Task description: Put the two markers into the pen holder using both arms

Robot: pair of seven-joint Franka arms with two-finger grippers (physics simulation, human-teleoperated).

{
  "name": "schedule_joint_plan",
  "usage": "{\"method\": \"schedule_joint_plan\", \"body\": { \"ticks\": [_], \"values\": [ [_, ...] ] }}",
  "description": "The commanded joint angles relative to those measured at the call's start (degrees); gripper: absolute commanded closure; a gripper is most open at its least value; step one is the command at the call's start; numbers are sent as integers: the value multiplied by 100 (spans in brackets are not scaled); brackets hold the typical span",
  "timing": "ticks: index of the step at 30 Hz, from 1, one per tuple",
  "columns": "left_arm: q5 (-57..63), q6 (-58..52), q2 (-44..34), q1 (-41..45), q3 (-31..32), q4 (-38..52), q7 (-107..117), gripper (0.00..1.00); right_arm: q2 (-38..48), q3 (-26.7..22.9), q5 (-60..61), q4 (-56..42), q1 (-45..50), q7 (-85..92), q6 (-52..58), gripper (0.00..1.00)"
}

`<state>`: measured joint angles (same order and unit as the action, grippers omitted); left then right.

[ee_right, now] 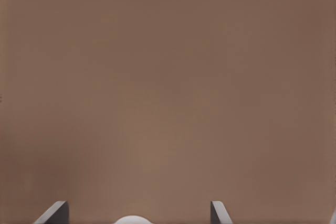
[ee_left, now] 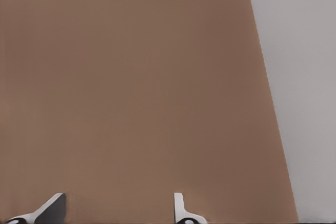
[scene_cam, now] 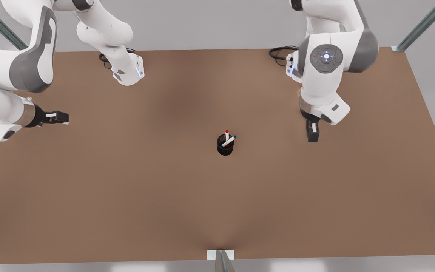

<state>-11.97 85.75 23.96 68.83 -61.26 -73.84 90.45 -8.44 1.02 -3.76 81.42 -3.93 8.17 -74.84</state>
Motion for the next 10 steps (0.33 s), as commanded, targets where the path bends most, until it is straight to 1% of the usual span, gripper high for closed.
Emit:
{"method": "schedule_joint_plan", "body": {
  "ticks": [1,2,3,4,5,6,10],
  "values": [
    [253,-2642,-84,-3156,3618,1421,-8412,0,36,4,-28,-4,-3,-123,-40,0],
    [1351,-2590,-198,-4892,6145,1417,-8900,0,36,-5,-37,-4,-3,-123,-40,0],
    [1671,-1822,-539,-5300,6696,516,-9089,0,36,-5,-37,-4,-3,-123,-40,0],
    [1557,-1069,-884,-5653,6688,-254,-10107,0,44,-5,-46,-4,-3,-132,-48,0],
    [1566,-1261,-858,-5583,6653,-228,-9986,0,53,-5,-46,-4,-3,-132,-48,0],
    [1574,-1780,-761,-5617,6644,-61,-9915,0,44,-5,-46,-4,-3,-123,-48,0],
    [1575,-1799,-761,-5670,6618,-8,-9923,0,71,-5,-46,-4,-3,-123,-48,0]
  ]
}}
